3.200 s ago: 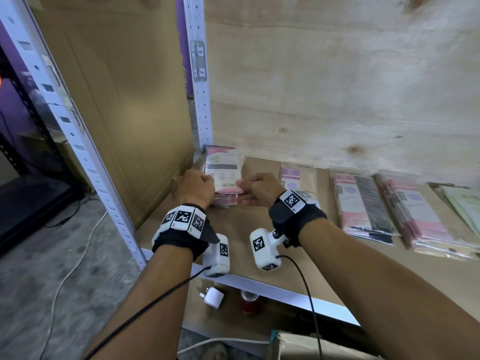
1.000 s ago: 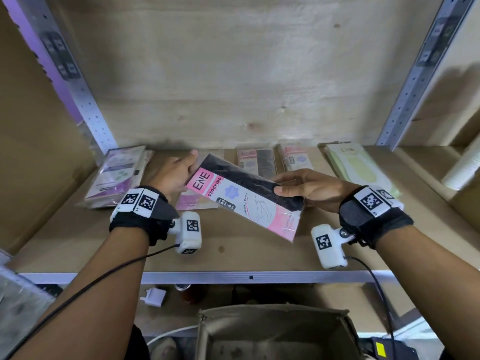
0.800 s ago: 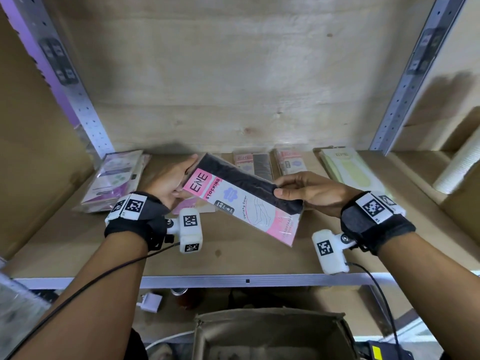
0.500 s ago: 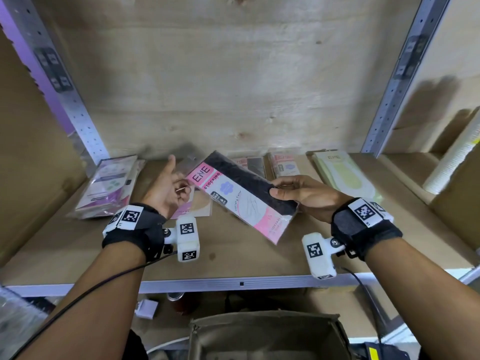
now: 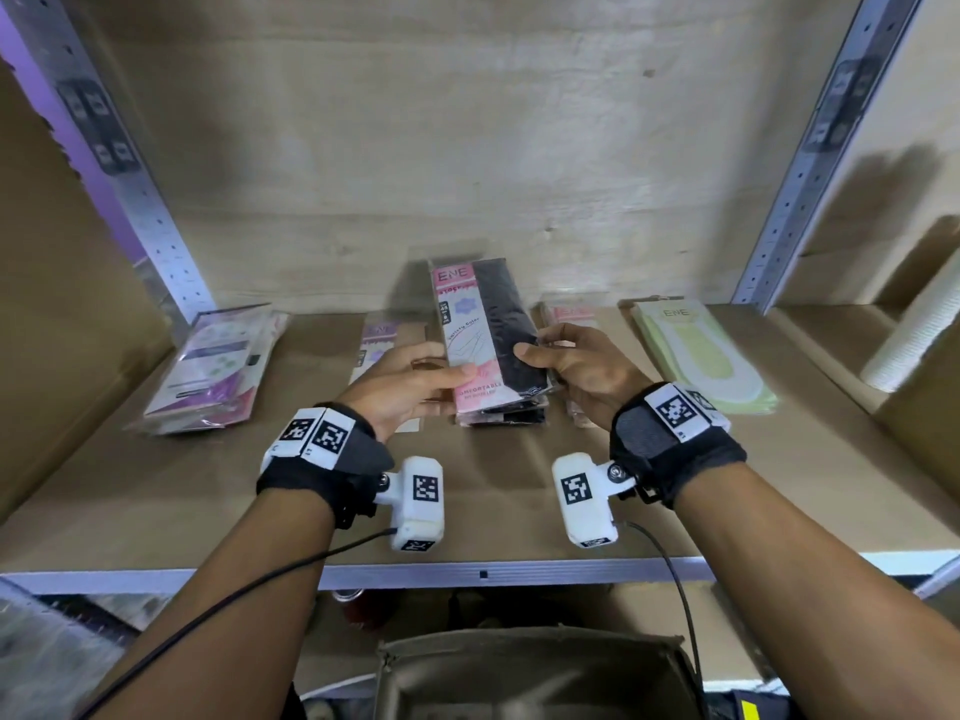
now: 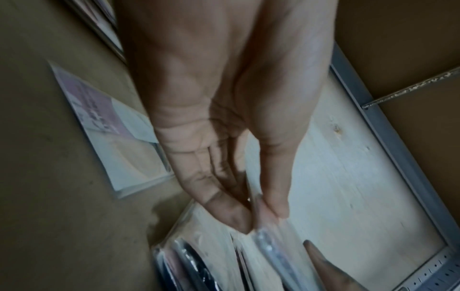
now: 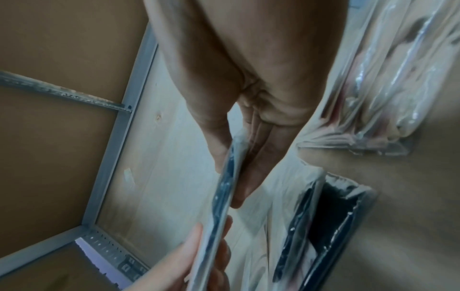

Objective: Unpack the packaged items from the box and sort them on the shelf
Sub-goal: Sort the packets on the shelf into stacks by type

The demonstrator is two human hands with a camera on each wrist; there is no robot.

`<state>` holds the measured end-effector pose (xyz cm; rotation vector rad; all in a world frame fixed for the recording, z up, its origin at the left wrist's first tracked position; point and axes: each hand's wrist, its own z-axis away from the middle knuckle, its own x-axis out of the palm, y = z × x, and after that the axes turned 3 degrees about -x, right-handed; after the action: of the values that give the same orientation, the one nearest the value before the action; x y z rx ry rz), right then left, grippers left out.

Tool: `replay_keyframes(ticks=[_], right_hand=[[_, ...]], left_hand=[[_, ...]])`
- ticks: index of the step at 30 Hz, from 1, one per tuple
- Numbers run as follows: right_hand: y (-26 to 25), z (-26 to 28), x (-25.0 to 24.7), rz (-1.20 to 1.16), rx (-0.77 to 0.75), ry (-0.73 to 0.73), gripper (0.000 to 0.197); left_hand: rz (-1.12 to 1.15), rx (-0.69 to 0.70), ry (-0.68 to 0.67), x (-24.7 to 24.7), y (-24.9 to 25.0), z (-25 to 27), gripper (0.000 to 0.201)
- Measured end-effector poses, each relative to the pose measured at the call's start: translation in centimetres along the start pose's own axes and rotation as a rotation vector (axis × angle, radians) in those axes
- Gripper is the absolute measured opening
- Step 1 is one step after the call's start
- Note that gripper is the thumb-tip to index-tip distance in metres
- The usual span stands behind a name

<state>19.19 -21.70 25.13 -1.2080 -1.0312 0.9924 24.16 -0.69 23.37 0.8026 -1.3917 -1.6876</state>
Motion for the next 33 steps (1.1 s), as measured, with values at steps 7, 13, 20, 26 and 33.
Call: replay_keyframes(ticks=[7, 13, 20, 26, 33], right_hand=[[-0.4, -1.5, -0.4, 0.419, -0.022, 0.004, 0.035], [-0.8, -2.0, -0.1, 0.736, -0.051, 0.04, 0.031], [-0.6, -2.0, 0.6, 0.906, -0.032, 0.0, 0.026], [-1.2, -2.0, 1.0, 1.016, -0.013, -0.041, 0.026], [-1.4, -1.8, 1.1, 1.049, 0.008, -0.04, 0.03]], left_hand=[[-0.013, 0.018, 0.136, 0.3, 0.2, -1.2, 0.041], [-0.104, 0.018, 0.239, 0.4, -0.3, -2.7, 0.044], [-0.236, -0.016, 0.288, 0.2, -1.2, -4.3, 0.028], [-0.403, -0.053, 0.262, 0.2, -1.4, -4.8, 0.051], [-0.434, -0.05, 0.264, 0.6, -1.1, -4.8, 0.054]])
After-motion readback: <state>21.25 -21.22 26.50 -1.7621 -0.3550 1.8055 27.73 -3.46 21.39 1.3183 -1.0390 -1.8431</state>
